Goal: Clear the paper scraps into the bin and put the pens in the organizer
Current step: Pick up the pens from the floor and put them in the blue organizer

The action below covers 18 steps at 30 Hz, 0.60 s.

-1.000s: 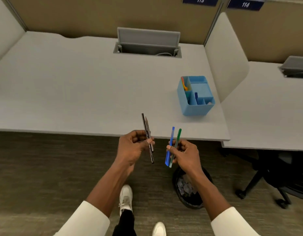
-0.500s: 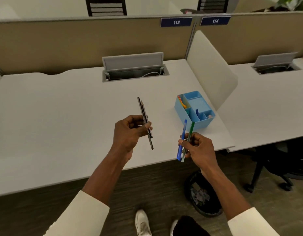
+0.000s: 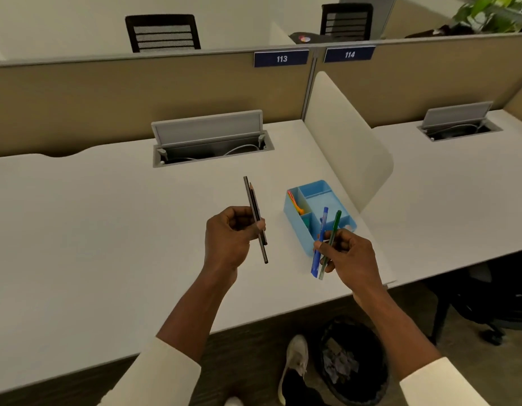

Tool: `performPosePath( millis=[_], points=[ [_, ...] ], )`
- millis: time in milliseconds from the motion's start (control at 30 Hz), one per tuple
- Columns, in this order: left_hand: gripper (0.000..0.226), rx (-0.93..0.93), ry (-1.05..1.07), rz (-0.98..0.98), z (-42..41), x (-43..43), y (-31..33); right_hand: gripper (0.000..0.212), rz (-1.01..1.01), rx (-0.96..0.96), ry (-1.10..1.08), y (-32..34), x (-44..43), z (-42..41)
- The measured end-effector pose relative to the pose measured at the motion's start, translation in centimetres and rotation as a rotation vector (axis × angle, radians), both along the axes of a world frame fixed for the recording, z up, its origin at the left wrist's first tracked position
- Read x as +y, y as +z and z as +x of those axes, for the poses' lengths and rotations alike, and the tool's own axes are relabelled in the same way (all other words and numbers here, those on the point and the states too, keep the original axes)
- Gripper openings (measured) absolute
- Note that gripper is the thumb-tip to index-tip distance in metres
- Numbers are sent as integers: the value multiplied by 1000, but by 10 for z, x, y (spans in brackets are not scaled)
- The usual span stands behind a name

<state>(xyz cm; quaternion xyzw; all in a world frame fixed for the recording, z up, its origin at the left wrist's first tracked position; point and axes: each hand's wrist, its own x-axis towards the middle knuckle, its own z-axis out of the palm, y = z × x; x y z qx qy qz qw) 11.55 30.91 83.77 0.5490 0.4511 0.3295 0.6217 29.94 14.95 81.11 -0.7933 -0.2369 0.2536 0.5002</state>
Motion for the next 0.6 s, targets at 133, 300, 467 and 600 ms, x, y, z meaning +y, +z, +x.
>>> performPosePath(
  millis=[133,300,467,600],
  points=[
    [28,65,39,40,52,16,-4,16,26,42,18,-3,19,52],
    [27,222,45,195,126,34,-10,13,35,76,50,-13,36,109],
    [23,297,79,290,184,50,-29,14,13,117,82,-23,37,136],
    [22,322,87,356,218,63,-44,14,-7,137,67,-31,29,142]
  ],
)
